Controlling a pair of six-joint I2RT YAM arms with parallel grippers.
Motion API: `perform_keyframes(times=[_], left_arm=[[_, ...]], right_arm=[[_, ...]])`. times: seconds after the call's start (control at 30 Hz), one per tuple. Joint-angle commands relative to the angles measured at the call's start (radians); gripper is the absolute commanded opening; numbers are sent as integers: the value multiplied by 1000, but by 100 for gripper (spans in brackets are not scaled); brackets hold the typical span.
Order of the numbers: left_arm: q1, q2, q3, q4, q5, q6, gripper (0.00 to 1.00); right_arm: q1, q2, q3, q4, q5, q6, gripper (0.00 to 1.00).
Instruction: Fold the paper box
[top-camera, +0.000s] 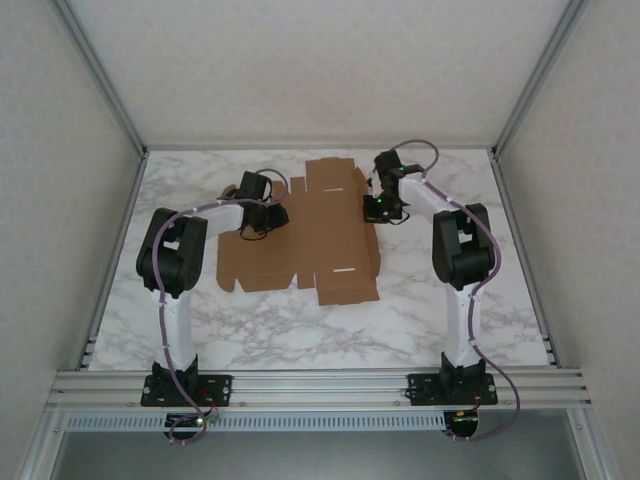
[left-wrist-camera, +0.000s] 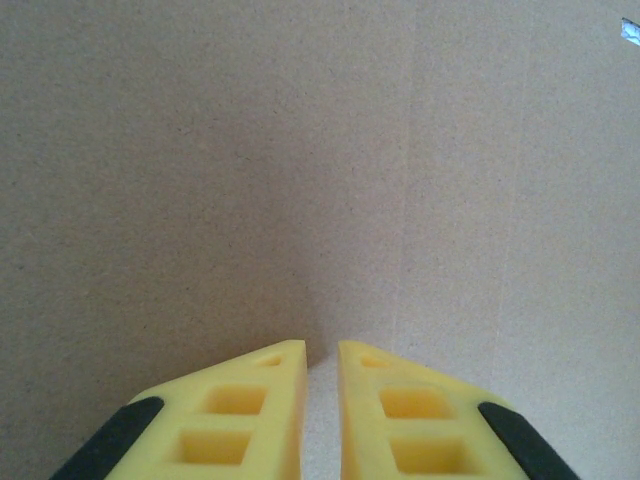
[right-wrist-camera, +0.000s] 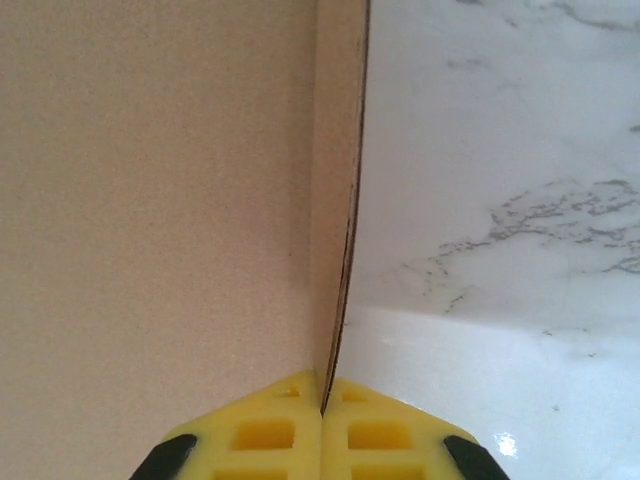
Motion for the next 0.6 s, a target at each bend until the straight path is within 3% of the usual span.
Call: perform_keyframes(times=[0.0,0.23,0.43,0.57], left_arm=[[2,23,-17,-15,8,0,17],[1,22,-18,-15,9,-1,17],[0,21,-20,-18,8,2,17],[1,14,-20,-19,8,1,17]], right_arm=[[80,27,54,-89,221,-54,6],[210,169,191,-202,415,-96,9],[213,176,204,-216,439,-87,9],[162,103,149,-178,382,-63,9]])
